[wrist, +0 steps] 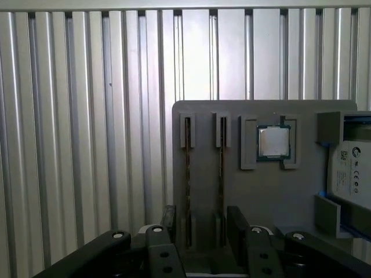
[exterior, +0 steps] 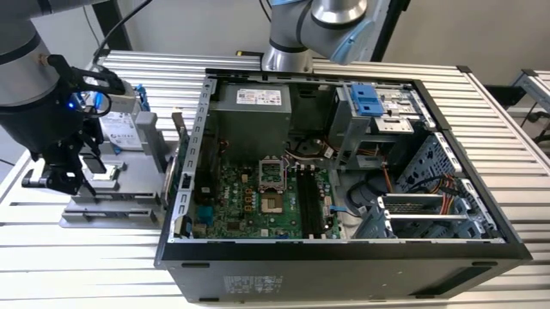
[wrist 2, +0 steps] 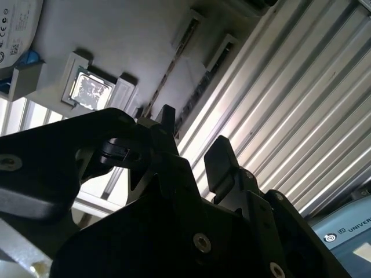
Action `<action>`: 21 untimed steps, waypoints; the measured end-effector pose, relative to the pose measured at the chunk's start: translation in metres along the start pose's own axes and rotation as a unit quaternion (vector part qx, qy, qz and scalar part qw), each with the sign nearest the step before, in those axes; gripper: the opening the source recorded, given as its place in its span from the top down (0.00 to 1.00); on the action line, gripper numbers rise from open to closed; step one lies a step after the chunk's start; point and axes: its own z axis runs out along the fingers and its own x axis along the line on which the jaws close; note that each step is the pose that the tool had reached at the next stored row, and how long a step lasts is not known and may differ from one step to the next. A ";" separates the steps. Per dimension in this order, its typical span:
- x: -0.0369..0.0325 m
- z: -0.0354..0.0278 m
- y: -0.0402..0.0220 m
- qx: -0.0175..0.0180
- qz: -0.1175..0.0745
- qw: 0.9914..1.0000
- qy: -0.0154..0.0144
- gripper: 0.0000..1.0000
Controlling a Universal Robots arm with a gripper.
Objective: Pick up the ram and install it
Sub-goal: 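Pick up the ram and move it above insertion slot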
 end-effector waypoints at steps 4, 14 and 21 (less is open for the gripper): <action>0.0001 0.0036 0.0001 0.000 0.000 1.000 0.000 0.00; 0.0030 0.0163 0.0007 -0.001 0.000 1.000 0.000 0.00; 0.0062 0.0254 0.0016 -0.001 0.000 1.000 0.000 0.00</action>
